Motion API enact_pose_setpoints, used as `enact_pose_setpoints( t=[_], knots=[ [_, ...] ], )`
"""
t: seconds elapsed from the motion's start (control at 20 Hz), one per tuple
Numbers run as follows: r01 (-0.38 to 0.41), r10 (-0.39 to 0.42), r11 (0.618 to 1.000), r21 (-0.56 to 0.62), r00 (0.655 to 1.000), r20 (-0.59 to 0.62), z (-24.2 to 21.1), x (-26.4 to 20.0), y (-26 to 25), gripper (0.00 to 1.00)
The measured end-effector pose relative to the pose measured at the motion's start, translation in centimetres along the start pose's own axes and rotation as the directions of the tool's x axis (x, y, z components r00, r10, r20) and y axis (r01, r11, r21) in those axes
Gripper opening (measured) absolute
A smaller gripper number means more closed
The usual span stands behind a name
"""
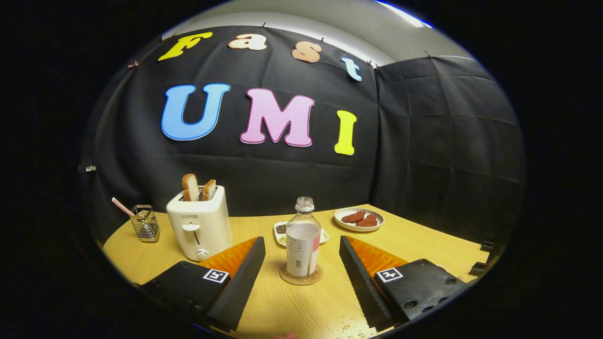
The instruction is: Take the bottle from table, then pour the juice into the cup, finally place the bottle on the coaster
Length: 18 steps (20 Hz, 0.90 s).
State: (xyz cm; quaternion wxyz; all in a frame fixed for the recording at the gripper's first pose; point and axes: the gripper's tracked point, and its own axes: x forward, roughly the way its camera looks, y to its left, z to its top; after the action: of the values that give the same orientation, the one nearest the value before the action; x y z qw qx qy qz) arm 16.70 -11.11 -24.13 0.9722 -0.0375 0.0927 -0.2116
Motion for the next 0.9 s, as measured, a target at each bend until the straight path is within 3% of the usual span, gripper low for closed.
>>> enact_pose_setpoints(
  t=[0.4,0.9],
  knots=[
    [-0.092,0.094,0.995,-0.047,0.995,0.029,4.3,-5.6,1.0,0.97],
    [-0.26,0.258,0.964,0.06,0.965,0.038,7.9,-10.8,-0.1,0.97]
  ],
)
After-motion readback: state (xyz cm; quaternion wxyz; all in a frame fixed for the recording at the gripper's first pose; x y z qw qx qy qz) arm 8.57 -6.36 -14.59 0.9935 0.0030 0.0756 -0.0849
